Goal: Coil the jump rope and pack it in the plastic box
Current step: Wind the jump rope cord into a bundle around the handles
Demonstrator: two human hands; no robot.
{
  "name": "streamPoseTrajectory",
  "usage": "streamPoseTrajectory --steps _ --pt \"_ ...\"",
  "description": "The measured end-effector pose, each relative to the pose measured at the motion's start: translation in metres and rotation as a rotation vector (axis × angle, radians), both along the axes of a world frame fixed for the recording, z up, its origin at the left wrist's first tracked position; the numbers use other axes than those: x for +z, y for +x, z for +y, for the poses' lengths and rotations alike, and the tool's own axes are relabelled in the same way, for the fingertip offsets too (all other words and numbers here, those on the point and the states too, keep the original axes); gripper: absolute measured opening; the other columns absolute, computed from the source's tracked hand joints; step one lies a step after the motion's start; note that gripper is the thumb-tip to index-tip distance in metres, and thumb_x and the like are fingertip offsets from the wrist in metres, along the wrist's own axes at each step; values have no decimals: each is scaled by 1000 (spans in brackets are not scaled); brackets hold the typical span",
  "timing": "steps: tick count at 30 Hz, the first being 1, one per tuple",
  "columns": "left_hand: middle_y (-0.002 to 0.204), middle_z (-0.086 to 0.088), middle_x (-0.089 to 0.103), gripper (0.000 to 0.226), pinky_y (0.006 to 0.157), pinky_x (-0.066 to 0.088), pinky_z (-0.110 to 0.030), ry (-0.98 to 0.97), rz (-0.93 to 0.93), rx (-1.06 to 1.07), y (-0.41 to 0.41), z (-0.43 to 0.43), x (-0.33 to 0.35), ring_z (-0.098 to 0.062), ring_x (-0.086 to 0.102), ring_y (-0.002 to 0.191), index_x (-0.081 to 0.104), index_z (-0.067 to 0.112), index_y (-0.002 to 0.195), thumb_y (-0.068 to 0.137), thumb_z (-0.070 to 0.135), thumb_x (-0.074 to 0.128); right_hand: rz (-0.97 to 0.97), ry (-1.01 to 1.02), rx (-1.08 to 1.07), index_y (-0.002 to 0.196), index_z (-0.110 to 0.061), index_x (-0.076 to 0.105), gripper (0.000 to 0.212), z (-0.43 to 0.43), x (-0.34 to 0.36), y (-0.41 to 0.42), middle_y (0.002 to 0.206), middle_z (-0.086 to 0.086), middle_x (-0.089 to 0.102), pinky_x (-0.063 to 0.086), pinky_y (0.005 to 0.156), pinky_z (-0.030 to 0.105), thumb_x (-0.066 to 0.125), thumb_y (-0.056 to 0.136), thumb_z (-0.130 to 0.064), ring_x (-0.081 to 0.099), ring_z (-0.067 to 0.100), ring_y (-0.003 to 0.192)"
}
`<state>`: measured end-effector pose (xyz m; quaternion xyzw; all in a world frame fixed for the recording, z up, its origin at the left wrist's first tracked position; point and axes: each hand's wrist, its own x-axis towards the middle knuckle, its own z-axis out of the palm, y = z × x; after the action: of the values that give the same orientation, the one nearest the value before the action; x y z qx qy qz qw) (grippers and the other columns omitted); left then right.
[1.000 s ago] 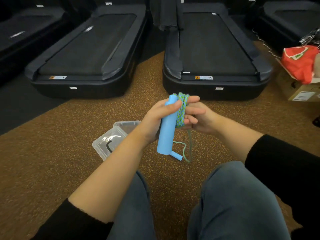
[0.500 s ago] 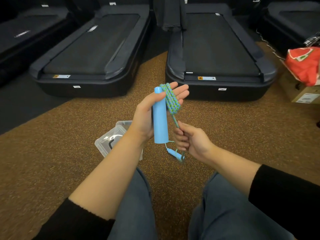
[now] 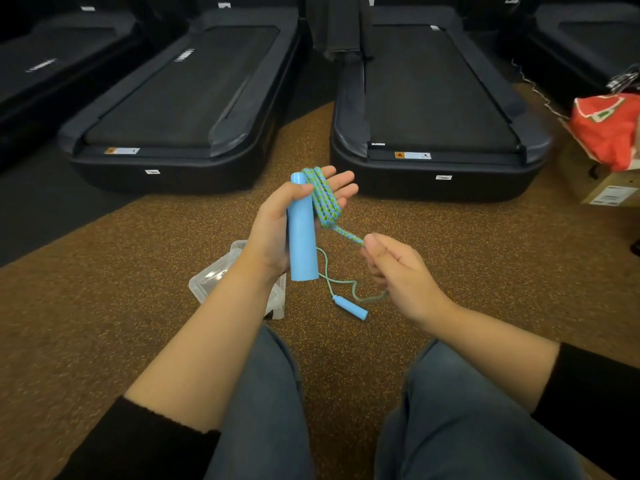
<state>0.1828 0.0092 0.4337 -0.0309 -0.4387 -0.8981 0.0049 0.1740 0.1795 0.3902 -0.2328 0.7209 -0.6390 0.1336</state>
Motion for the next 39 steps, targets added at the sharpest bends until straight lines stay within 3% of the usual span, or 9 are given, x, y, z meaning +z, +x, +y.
streamPoseTrajectory --steps 8,11,17,20,25,27,29,34,39 --pt "125 -28 58 54 88 54 -33 126 -40 -5 0 -8 -2 -34 62 111 40 -12 130 84 16 40 128 30 -102 66 -13 42 41 2 4 0 59 -8 35 27 55 30 40 92 -44 31 8 57" --pt "126 -28 57 54 97 50 -37 117 -62 -8 -2 -5 -4 -36 60 113 40 -11 130 83 16 42 257 139 -65 65 -6 41 41 4 10 2 59 -3 36 28 53 24 41 97 -32 32 5 55" --pt "130 -29 54 55 98 49 -36 94 -63 -38 -2 -3 -2 -37 57 117 39 -10 132 83 16 42 369 206 -36 63 -10 43 39 1 18 7 54 -9 38 29 51 22 41 97 -29 35 4 51" --pt "126 -25 58 53 96 50 -35 -19 -86 -77 1 -1 -1 -34 60 114 42 -7 130 82 14 43 450 244 -35 61 -21 39 38 -1 25 4 52 -9 37 31 51 29 40 95 -37 36 6 50" --pt "102 -10 70 37 77 54 -31 -323 -120 -159 6 2 -1 -18 67 90 66 8 108 74 16 53 636 392 -70 71 -11 59 45 -2 42 -12 53 -3 50 42 54 37 37 92 -44 46 13 51" --pt "76 -1 70 22 61 52 -23 -404 -114 -150 10 3 3 -11 65 67 71 14 84 71 14 53 728 457 -110 68 -10 58 48 -1 51 -20 55 0 57 46 55 39 36 89 -47 53 18 54" --pt "69 -1 66 15 55 47 -22 -462 -80 -179 11 6 6 -12 61 60 68 14 78 68 14 56 806 507 -132 61 -11 51 47 0 58 -26 52 3 57 46 54 39 37 88 -47 56 19 54" --pt "74 -6 73 22 64 55 -23 -439 -24 -334 12 14 14 -15 68 66 60 4 91 73 9 48 924 555 -118 53 -19 39 42 0 76 -37 44 -5 42 35 52 32 37 87 -43 44 13 49" --pt "98 -16 72 46 75 53 -26 -352 7 -438 17 22 11 -21 69 79 54 0 111 69 19 55 897 611 -105 48 -21 30 50 -8 88 -50 43 -2 33 27 52 32 39 93 -42 36 12 45"
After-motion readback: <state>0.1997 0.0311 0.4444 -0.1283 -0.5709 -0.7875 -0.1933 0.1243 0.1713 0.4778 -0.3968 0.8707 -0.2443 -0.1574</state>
